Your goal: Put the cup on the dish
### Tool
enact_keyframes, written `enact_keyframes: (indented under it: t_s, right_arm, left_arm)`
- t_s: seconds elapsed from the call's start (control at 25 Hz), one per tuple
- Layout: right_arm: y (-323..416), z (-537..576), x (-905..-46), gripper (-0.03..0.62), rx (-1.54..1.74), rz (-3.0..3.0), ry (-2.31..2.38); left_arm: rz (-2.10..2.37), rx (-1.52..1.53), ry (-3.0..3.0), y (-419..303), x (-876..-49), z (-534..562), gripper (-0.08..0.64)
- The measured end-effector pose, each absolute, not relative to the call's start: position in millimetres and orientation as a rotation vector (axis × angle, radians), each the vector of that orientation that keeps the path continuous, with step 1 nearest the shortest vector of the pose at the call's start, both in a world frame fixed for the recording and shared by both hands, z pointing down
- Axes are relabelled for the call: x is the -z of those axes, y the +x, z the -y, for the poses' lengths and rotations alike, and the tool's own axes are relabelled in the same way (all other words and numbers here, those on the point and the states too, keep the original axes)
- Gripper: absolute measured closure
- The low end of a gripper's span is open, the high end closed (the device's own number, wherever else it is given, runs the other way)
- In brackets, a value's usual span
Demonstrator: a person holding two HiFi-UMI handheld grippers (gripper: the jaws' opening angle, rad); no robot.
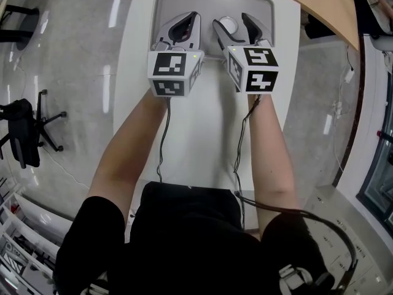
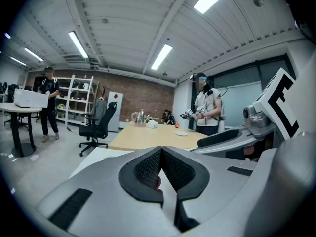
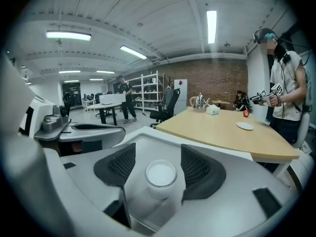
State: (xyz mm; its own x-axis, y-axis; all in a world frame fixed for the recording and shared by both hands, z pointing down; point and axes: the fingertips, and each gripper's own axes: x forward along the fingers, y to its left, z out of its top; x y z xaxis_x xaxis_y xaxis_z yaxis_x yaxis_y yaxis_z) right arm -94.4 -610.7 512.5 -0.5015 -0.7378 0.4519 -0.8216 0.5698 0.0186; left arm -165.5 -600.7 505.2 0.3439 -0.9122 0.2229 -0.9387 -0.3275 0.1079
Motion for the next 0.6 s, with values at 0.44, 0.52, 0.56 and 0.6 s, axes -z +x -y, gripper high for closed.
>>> enact_keyframes:
  t_s: [0.44, 0.52, 0.56, 0.6]
  right_arm:
    - [-75, 482, -390, 0.347, -0.166, 2.589, 1.352]
    - [-67, 458, -375, 0.422, -0.148, 2.59, 1.396]
    - [-62, 446, -367, 0.449, -0.142, 2.589, 1.416]
    - [-57, 434, -360, 0.459, -0.141, 2.59, 1.432]
  left_arm:
    - [1.689, -0.071, 2.412, -147, -406, 475, 0.557]
    - [1.688, -0.065, 2.409, -143, -394, 451, 0.557]
    - [1.685, -0.062, 2.41, -139, -388, 439, 0.557]
    - [1.681, -0.059, 2.414, -135, -381, 427, 0.557]
